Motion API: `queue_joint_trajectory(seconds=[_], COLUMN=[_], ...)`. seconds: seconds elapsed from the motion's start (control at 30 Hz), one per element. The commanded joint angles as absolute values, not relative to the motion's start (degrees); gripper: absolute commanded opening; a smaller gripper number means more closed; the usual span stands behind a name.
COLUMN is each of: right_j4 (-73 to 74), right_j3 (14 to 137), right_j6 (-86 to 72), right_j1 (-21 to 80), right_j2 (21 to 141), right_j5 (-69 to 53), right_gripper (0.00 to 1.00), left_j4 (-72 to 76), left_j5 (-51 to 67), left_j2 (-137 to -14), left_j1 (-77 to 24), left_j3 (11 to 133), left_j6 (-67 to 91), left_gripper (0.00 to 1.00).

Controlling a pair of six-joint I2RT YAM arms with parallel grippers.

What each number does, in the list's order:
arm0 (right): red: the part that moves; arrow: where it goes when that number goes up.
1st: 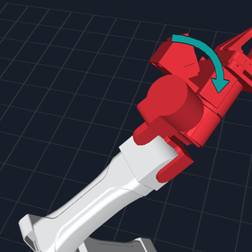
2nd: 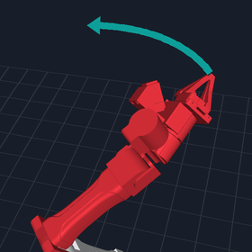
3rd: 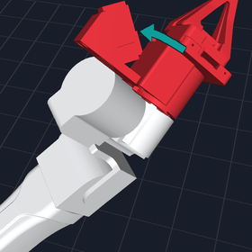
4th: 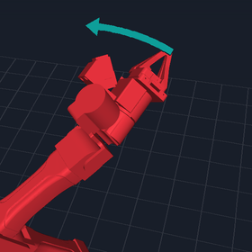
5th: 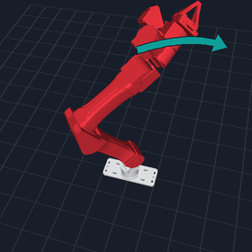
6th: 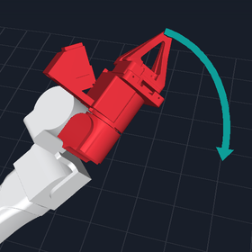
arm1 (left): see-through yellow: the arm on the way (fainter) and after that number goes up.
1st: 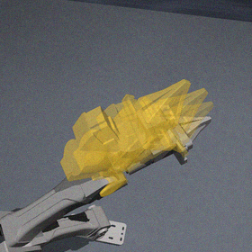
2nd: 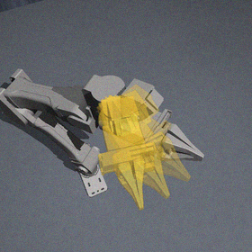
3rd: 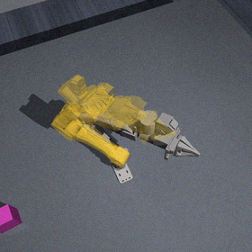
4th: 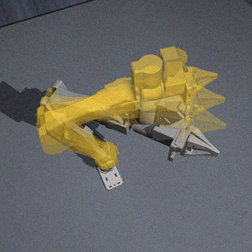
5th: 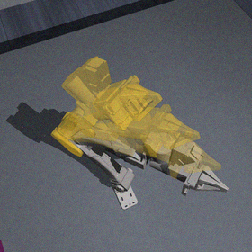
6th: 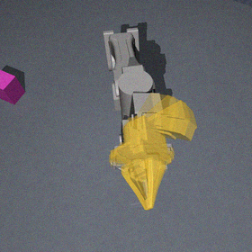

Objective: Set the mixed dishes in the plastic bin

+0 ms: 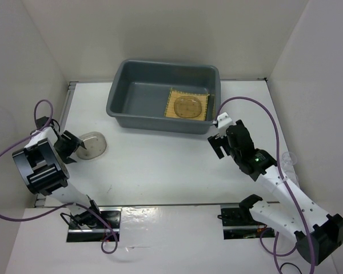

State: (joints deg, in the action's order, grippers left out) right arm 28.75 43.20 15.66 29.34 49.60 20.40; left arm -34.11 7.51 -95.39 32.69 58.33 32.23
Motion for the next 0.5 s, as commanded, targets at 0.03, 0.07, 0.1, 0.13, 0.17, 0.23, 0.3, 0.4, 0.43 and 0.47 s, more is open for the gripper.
queue_joint_trajectory(seconds=[0.03, 0.07, 0.1, 0.13, 0.17, 0.23, 0.3, 0.4, 0.43, 0.47], right_j4=[25.7, 25.7, 25.7, 25.7, 25.7, 25.7, 25.7, 25.7, 26.2, 26.2], right_j3=[42.9, 42.9, 42.9, 42.9, 42.9, 42.9, 42.9, 42.4, 42.4, 42.4], right_j6=[14.8, 14.8, 14.8, 14.8, 14.8, 14.8, 14.8, 15.3, 15.3, 15.3], right_j1=[29.9, 29.9, 29.9, 29.9, 29.9, 29.9, 29.9, 29.9, 29.9, 29.9], right_j2=[48.3, 48.3, 48.3, 48.3, 48.8, 48.8, 49.3, 49.3, 49.9, 49.9], right_j5=[21.4, 21.4, 21.4, 21.4, 21.4, 21.4, 21.4, 20.7, 20.7, 20.7], right_gripper=[0.98, 0.98, 0.98, 0.98, 0.98, 0.98, 0.98, 0.98, 0.98, 0.98], left_j4=[-32.0, -31.5, -31.5, -30.1, -30.1, -27.4, -25.8, -25.8, -26.4, -26.5], left_j5=[6.1, 6.1, 6.1, 6.1, 6.7, 8.9, 10.5, 10.5, 9.9, 9.4], left_j2=[-97.5, -98.6, -99.2, -99.8, -100.9, -102.3, -103.2, -103.7, -103.7, -102.3], left_j1=[32.5, 32.5, 32.5, 32.5, 32.5, 32.5, 32.5, 32.5, 32.5, 32.5], left_j3=[61.2, 61.2, 60.6, 60.6, 60.6, 60.6, 60.1, 60.7, 60.7, 61.3], left_j6=[27.5, 27.5, 26.9, 26.9, 26.9, 26.4, 25.8, 26.5, 27.7, 28.2], left_gripper=[0.74, 0.72, 0.7, 0.68, 0.62, 0.56, 0.39, 0.19, 0.02, 0.0])
